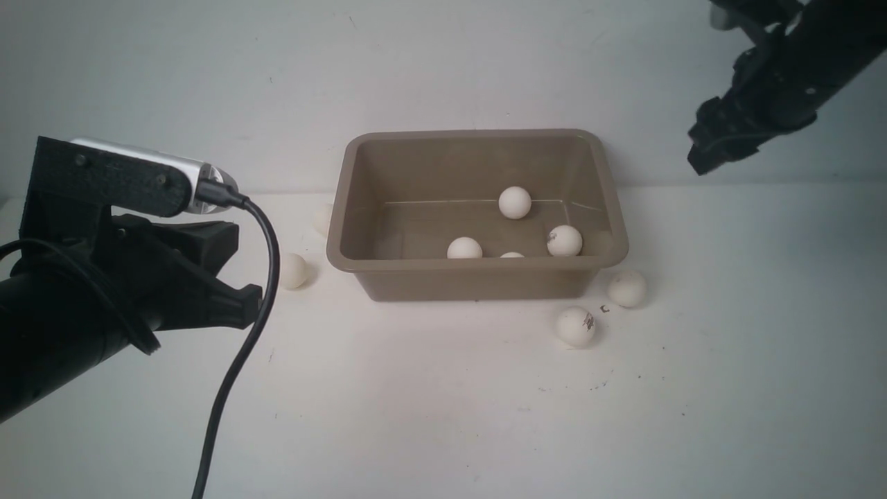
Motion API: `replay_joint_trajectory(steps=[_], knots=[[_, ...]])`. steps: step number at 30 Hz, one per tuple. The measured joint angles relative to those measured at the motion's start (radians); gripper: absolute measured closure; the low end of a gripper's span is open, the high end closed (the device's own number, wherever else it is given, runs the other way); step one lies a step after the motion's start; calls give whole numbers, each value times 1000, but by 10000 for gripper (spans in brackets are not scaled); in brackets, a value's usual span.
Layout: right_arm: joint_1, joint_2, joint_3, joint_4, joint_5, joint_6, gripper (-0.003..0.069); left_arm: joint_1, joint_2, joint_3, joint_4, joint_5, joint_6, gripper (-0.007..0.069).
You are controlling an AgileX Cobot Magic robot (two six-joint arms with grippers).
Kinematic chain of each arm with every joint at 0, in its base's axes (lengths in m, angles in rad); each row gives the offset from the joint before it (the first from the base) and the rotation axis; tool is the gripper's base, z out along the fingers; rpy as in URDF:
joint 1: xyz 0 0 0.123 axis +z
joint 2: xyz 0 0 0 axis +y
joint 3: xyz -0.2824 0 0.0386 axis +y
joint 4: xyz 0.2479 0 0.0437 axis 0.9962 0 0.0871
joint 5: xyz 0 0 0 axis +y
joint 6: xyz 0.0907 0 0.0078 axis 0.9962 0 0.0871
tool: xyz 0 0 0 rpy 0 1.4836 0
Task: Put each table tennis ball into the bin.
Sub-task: Use the right arm to clamp the table tennis ball closest to it
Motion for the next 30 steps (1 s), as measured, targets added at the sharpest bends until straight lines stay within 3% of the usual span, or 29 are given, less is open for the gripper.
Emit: replay_joint_trajectory(steps=[4, 11, 21, 30], knots=[[-55, -5, 76, 151, 12, -144, 266, 0, 0, 0, 0, -7, 0, 629], [-73, -12, 290, 302, -58, -425, 264, 0, 0, 0, 0, -26, 0, 629], [-73, -11, 384, 405, -211, -627, 265, 0, 0, 0, 0, -26, 0, 629], [-62, 36, 384, 433, -228, -787, 265, 0, 0, 0, 0, -26, 0, 629]])
